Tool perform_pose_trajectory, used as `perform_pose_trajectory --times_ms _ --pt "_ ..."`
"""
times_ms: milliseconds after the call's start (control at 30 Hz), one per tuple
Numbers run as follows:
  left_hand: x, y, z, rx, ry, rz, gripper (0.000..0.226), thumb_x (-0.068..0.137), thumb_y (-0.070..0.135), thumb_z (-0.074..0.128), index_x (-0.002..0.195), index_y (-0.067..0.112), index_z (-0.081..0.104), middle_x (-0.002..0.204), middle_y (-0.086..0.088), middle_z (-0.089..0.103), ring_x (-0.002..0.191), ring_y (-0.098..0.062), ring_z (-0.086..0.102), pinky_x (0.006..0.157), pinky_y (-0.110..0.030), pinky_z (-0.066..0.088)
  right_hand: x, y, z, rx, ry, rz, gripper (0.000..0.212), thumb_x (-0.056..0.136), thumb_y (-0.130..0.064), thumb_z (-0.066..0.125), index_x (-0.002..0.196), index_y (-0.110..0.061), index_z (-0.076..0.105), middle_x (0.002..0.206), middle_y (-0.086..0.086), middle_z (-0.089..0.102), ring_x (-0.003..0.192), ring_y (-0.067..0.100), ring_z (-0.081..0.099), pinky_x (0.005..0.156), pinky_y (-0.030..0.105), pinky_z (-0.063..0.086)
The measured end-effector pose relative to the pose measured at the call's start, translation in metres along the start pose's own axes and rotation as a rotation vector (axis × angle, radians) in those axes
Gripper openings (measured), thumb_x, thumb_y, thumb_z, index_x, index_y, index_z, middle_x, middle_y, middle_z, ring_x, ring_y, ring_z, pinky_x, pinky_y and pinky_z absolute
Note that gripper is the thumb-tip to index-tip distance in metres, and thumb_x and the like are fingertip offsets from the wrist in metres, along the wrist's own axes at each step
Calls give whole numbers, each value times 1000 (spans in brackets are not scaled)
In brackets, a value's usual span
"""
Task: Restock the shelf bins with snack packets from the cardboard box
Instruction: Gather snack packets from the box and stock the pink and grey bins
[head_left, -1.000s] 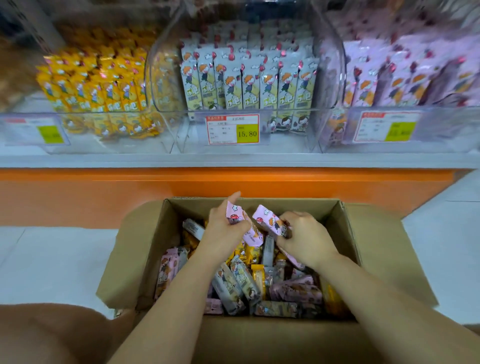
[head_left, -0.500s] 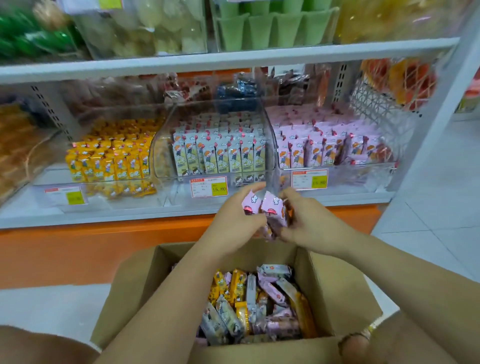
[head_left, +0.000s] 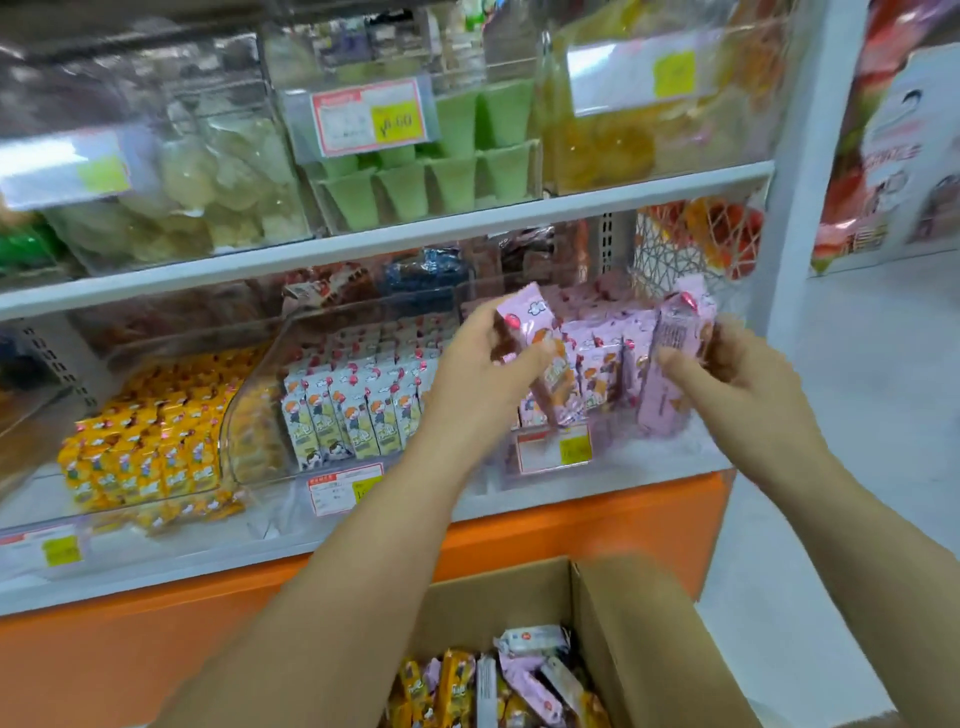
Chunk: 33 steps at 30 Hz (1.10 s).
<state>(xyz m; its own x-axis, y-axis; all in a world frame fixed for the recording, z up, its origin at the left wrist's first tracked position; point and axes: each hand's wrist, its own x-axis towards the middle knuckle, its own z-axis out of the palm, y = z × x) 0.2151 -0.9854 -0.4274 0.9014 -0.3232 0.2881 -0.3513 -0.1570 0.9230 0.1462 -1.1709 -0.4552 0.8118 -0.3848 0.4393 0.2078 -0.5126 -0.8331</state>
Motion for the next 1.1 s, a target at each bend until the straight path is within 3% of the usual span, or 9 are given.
perform_pose_trajectory --times_ms 133,233,300,367,500,633,800,933,1100 --pt "37 7 30 39 -52 48 24 89 17 66 111 21 58 107 -6 67 100 -17 62 81 -19 46 11 15 -6 -124 -33 76 13 91 -28 58 83 -24 49 66 -4 53 63 17 55 72 41 49" --pt "61 1 52 121 -90 66 36 89 24 66 123 22 55 116 -2 63 108 -15 57 87 -23 43 18 25 -5 -214 -123 142 23 91 -33 54 92 -10 49 80 10 60 70 22 62 71 34 49" --pt "73 -6 62 157 -94 56 44 88 24 67 129 22 52 121 3 61 111 -13 56 94 -30 43 21 29 -6 -190 -186 183 28 93 -32 52 96 -4 48 80 12 55 67 19 56 58 14 45" --pt "82 -14 68 190 -99 36 45 88 25 67 130 23 51 121 6 58 108 -13 55 92 -32 44 23 35 -8 -191 -244 217 27 95 -29 50 99 -2 46 80 15 50 64 15 47 49 5 38" --pt "94 -24 75 248 -130 5 47 91 24 64 135 25 46 114 10 47 102 -9 48 83 -26 36 27 46 -14 -198 -257 216 21 96 -30 49 87 -11 41 72 7 41 62 17 47 50 8 36" --pt "104 -31 77 368 -157 34 46 91 27 63 133 24 47 126 -1 55 106 -16 52 81 -28 37 30 49 -13 -169 -228 200 23 95 -28 50 80 -15 38 68 5 39 69 27 52 49 8 37" --pt "109 -29 79 540 -166 95 44 92 27 61 134 21 46 105 -3 53 72 -2 48 65 -23 36 32 50 -7 -168 -235 176 17 95 -32 49 101 -17 47 88 12 58 88 29 60 56 12 43" --pt "110 -28 79 612 -167 120 45 93 25 60 135 17 46 114 -9 57 91 -19 50 72 -23 35 32 50 -5 -187 -232 159 19 95 -34 48 102 -16 48 97 16 61 91 31 60 72 28 46" --pt "114 -30 76 599 -201 104 48 92 29 61 137 20 44 110 -1 54 94 -16 48 74 -26 37 31 48 -6 -187 -231 172 14 95 -34 49 97 -20 47 94 15 61 89 31 61 64 21 40"
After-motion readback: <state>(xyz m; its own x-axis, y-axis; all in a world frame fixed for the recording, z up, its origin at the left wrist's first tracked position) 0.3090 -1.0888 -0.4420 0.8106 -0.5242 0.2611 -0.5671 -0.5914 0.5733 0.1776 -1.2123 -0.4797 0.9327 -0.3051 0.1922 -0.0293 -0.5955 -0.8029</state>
